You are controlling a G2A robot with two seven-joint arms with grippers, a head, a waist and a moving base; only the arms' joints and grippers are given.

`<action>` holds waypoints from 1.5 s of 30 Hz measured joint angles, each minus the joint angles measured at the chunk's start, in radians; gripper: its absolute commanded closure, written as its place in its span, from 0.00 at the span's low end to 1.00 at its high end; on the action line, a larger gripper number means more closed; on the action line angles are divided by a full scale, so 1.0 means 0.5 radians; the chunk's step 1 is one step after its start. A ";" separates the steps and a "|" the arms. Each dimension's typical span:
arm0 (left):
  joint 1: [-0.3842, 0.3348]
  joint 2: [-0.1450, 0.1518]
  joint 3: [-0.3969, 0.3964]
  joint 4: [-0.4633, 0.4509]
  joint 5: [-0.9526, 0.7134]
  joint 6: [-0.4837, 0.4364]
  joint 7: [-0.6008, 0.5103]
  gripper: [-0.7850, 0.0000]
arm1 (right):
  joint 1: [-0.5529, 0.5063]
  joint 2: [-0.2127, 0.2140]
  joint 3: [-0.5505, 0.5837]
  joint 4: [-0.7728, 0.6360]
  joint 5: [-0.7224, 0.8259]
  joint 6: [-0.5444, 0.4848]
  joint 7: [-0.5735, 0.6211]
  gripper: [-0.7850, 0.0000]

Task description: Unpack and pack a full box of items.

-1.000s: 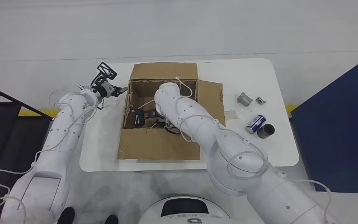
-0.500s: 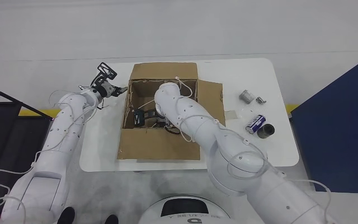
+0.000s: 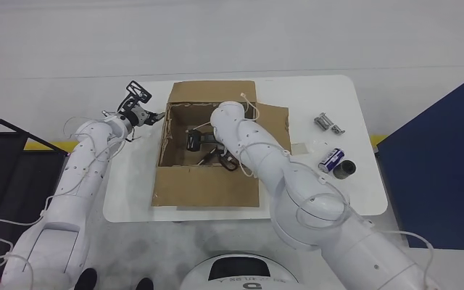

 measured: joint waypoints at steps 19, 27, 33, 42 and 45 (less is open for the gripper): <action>0.000 0.000 0.000 0.000 0.000 0.000 0.000 0.00 | -0.039 0.082 0.006 -0.029 -0.033 0.032 -0.447 0.26; 0.000 0.000 0.000 0.000 0.000 0.000 0.000 0.00 | -0.100 0.111 -0.025 -0.141 -0.120 -0.045 -0.469 0.42; 0.000 0.000 0.000 0.000 0.000 0.000 0.000 0.00 | -0.121 0.117 -0.032 -0.177 -0.141 -0.178 -0.346 0.58; 0.000 0.000 0.000 0.000 0.000 0.000 0.000 0.00 | -0.077 0.133 0.001 -0.194 -0.109 -0.181 -0.289 1.00; 0.000 0.000 0.000 0.000 0.000 0.000 0.000 0.00 | -0.066 0.142 0.004 -0.211 -0.120 -0.173 -0.288 1.00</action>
